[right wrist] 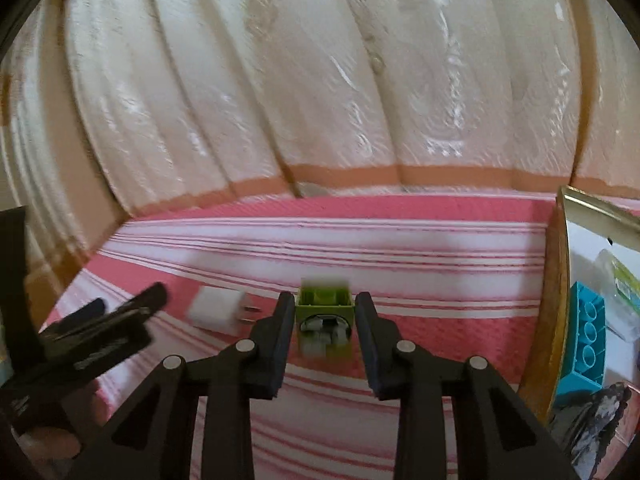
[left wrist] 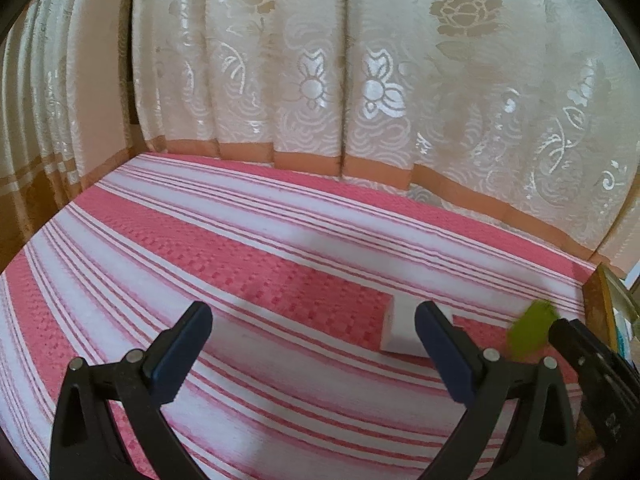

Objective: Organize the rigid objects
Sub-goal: 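Grasp the green Lego block with the right tool while the left tool approaches the white charger, then grasp the white charger with the left tool while the right tool lifts the green block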

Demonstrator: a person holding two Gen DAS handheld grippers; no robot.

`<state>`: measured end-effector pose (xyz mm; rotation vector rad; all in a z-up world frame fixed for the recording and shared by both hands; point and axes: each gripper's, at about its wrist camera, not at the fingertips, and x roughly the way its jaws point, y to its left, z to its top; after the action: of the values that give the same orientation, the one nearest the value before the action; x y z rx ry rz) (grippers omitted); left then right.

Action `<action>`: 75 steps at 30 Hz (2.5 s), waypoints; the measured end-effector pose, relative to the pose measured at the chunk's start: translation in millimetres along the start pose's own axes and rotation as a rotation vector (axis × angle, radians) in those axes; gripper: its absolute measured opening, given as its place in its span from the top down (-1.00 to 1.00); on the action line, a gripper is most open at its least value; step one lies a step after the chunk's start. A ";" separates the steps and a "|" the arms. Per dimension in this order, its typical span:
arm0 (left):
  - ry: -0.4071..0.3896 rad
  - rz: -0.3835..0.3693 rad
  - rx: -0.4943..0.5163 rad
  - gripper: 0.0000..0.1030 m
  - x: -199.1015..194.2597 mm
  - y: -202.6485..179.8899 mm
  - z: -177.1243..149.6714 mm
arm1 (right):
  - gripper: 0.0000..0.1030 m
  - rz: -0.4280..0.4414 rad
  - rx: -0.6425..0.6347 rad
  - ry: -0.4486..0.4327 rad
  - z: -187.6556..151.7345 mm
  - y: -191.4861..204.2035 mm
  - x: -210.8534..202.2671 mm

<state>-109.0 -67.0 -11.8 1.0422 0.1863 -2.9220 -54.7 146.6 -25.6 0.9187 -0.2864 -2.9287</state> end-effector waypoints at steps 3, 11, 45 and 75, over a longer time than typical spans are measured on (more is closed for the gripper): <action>0.004 -0.030 0.019 -0.98 -0.8 -4.8 -1.1 | 0.38 -0.014 -0.007 -0.030 -0.9 2.9 -5.6; 0.020 -0.043 0.039 -0.98 0.5 -8.5 -0.9 | 0.54 -0.029 0.022 0.011 1.2 -10.1 3.6; 0.205 -0.121 0.101 -0.77 38.3 -52.1 4.7 | 0.13 -0.180 0.006 -0.041 2.5 -7.0 -5.3; 0.117 -0.126 0.094 0.01 30.7 -44.9 -8.2 | 0.13 -0.170 0.018 -0.035 3.3 -7.0 -1.5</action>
<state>-130.8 -21.2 -33.0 1.2618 0.1230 -3.0090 -55.4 154.2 -23.4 0.9397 -0.2484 -3.1043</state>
